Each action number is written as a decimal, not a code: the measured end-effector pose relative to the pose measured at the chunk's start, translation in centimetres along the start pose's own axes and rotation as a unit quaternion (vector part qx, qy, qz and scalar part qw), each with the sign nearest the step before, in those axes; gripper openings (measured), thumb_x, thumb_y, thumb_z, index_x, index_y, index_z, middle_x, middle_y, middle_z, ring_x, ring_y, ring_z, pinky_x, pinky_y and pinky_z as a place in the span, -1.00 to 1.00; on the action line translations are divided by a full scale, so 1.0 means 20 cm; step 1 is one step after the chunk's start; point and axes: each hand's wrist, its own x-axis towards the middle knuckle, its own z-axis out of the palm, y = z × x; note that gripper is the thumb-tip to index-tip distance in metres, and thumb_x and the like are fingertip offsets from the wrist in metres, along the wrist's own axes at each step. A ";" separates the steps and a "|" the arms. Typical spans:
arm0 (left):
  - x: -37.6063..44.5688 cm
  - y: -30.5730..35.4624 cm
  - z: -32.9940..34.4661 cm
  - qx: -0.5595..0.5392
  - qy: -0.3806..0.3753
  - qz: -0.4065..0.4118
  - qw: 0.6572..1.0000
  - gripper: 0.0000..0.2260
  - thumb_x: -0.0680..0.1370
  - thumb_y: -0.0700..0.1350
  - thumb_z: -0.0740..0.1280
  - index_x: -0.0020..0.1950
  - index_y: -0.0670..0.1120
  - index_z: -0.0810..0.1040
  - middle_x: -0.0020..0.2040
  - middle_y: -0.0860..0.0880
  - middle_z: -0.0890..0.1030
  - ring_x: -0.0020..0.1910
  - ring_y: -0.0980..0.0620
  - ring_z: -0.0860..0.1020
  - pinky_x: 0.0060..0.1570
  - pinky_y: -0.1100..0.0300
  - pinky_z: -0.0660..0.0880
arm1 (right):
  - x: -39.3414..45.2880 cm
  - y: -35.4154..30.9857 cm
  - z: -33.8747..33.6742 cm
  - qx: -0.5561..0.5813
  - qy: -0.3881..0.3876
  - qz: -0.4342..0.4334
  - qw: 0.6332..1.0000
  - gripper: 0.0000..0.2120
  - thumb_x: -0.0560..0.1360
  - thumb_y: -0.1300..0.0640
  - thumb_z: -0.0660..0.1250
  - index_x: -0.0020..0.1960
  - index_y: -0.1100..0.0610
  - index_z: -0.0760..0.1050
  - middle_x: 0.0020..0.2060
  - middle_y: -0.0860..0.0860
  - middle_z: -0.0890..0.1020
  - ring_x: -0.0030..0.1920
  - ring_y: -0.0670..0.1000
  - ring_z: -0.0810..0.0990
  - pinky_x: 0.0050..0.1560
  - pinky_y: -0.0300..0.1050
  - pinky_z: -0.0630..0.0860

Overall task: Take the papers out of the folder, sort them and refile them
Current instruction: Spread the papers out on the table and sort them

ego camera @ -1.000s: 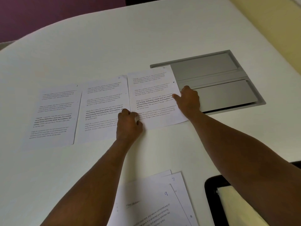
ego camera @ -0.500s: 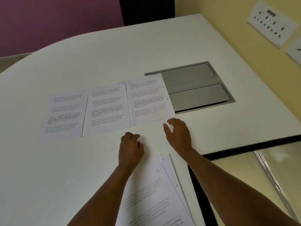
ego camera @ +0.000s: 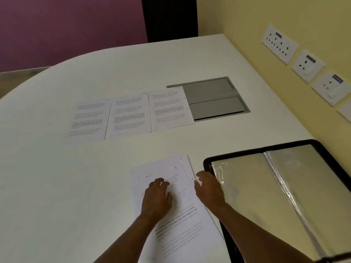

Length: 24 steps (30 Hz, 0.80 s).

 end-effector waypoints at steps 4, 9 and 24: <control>-0.19 -0.03 0.06 0.002 -0.022 -0.001 1.000 -0.58 0.56 -0.02 0.26 0.42 -0.04 0.42 0.46 -0.01 0.35 0.40 -0.02 0.33 0.36 0.14 0.29 | -0.17 0.06 0.01 -0.055 -0.050 0.019 0.997 -0.76 0.57 0.03 0.30 0.15 0.14 0.49 -0.02 -0.02 0.57 -0.07 -0.08 0.53 -0.12 -0.29 0.43; -0.36 -0.06 0.10 -0.004 -0.030 -0.006 1.000 -0.59 0.57 -0.02 0.27 0.41 -0.05 0.42 0.45 -0.01 0.34 0.40 -0.03 0.32 0.33 0.15 0.32 | -0.28 0.07 0.02 -0.076 -0.116 0.063 0.988 -0.63 0.55 -0.02 0.33 0.30 0.10 0.40 0.11 -0.01 0.59 0.05 -0.06 0.57 -0.05 -0.27 0.50; -0.31 0.01 0.01 -0.163 -0.092 -0.134 0.973 -0.62 0.60 0.20 0.17 0.21 -0.05 0.51 0.15 -0.04 0.63 0.06 -0.01 0.59 0.09 0.12 0.52 | -0.43 -0.12 0.07 0.169 -0.245 0.040 0.954 -0.72 0.60 -0.04 0.25 0.20 0.07 0.59 0.16 -0.10 0.60 0.22 -0.06 0.54 0.29 -0.22 0.44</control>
